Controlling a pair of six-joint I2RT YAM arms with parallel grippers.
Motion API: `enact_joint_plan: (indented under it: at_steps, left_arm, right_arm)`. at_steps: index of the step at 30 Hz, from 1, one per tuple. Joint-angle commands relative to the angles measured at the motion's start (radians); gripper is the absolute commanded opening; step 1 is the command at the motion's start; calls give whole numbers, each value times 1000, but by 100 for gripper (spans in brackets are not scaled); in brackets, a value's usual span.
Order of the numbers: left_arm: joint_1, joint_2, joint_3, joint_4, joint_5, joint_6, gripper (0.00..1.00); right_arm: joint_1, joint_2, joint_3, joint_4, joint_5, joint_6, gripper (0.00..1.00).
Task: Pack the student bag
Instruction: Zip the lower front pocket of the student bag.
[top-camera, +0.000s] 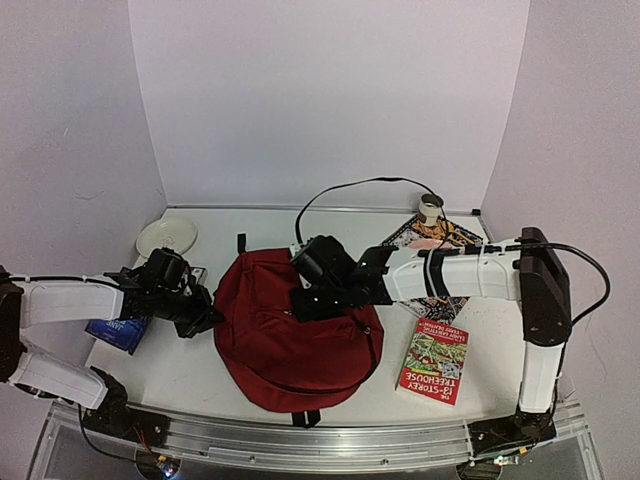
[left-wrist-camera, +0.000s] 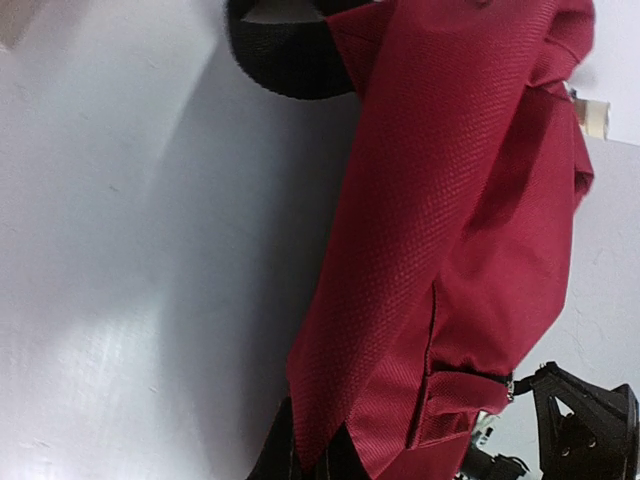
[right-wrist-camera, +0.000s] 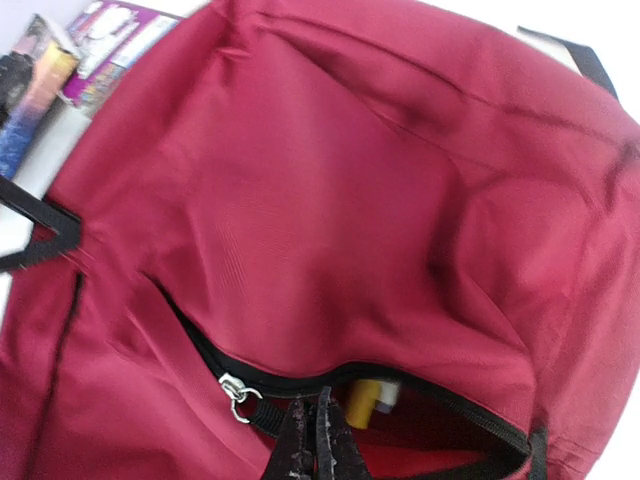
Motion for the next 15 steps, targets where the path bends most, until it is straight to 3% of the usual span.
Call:
enact_joint_plan:
  at_steps: [1,10,15]
  left_arm:
    - [60,45,-19,-22,-91,66,0]
    - [136,117,-5,-26,-126,153,3]
    - [136,83,45,-37,-108,216,30]
  right_arm:
    - [-41,-69,-73,-38,107,13,0]
    - [-67,-88,-111,-5,79,18,0]
    - [-65,-81,-71,29,-15,8,0]
